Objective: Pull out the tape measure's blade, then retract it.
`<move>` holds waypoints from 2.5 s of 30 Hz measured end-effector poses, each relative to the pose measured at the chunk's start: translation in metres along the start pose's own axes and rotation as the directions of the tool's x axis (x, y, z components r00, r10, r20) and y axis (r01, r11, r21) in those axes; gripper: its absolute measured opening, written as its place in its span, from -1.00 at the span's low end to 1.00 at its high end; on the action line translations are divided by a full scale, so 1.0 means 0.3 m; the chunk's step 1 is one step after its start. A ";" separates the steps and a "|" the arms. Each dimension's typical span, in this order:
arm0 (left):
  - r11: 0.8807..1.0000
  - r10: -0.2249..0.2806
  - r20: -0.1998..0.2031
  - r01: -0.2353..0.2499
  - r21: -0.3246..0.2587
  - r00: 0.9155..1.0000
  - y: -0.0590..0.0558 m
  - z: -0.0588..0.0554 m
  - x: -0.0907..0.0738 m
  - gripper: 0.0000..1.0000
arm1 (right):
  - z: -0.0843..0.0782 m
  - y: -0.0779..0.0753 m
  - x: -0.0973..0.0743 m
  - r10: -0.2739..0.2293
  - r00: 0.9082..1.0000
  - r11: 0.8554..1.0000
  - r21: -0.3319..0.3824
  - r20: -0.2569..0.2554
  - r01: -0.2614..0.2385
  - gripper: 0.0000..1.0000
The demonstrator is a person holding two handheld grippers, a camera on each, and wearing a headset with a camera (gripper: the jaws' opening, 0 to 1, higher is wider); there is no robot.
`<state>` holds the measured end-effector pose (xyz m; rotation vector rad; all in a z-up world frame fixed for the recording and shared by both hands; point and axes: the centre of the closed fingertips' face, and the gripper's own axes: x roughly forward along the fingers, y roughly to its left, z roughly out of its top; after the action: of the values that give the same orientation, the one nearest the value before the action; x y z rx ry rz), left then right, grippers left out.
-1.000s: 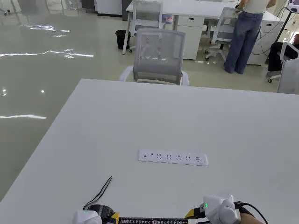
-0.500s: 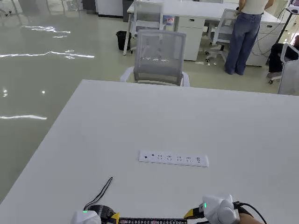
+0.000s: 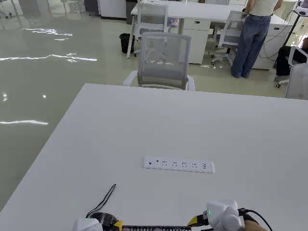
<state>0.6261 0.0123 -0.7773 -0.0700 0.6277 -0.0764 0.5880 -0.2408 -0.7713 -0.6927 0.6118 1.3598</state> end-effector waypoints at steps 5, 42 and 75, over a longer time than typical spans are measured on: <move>1.000 0.000 0.000 0.000 -0.002 1.000 0.002 -0.001 0.003 0.23 | 0.009 -0.001 0.004 0.000 1.000 1.000 -0.001 0.003 0.000 -0.73; 1.000 -0.010 0.004 0.010 -0.005 1.000 0.009 0.003 0.003 0.23 | 0.054 0.000 0.044 0.009 1.000 1.000 -0.009 0.020 -0.008 -0.74; 1.000 -0.014 0.001 0.014 0.010 1.000 0.010 -0.001 0.004 0.23 | 0.094 0.006 0.074 0.010 0.999 1.000 -0.011 0.039 -0.009 -0.73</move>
<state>0.6269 0.0153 -0.7785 -0.0645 0.6258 -0.0929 0.5887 -0.2048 -0.7694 -0.6709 0.5777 1.3832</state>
